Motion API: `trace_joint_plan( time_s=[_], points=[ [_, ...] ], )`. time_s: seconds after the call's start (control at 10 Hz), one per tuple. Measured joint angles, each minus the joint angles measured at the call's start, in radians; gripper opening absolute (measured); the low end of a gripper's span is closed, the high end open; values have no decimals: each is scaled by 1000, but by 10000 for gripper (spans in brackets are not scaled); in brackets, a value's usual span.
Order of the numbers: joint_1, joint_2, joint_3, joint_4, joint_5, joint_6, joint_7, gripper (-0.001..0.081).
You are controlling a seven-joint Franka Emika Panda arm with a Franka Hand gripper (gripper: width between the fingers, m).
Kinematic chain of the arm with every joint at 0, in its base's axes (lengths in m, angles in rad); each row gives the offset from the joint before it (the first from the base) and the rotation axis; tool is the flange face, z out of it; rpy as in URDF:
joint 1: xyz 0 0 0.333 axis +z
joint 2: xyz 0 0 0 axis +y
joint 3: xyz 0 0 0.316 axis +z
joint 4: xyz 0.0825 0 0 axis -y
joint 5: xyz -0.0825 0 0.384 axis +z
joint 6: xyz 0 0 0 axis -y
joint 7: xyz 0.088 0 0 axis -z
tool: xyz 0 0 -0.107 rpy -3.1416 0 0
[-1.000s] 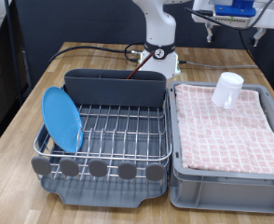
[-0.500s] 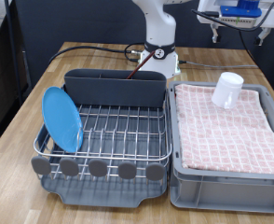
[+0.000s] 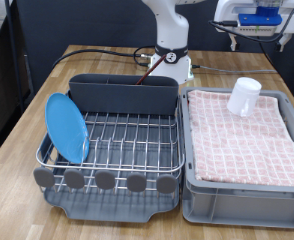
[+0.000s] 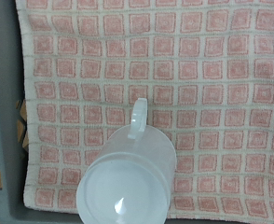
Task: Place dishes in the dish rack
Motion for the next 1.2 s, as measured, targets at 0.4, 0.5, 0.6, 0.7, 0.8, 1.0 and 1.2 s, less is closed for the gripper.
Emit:
trace_joint_plan(
  time_s=[0.4, 0.5, 0.6, 0.7, 0.8, 1.0, 1.2],
  points=[
    [0, 56, 0, 1, 32, 15, -16, 802],
    [0, 69, 0, 3, 38, 36, -35, 802],
    [0, 69, 0, 3, 37, 31, -31, 802],
    [0, 70, -1, 3, 37, 24, -30, 802],
    [0, 77, -3, 6, 40, 15, -33, 802],
    [0, 111, -6, 18, 54, 10, -36, 802],
    [0, 149, -7, 33, 79, 11, -41, 802]
  ],
)
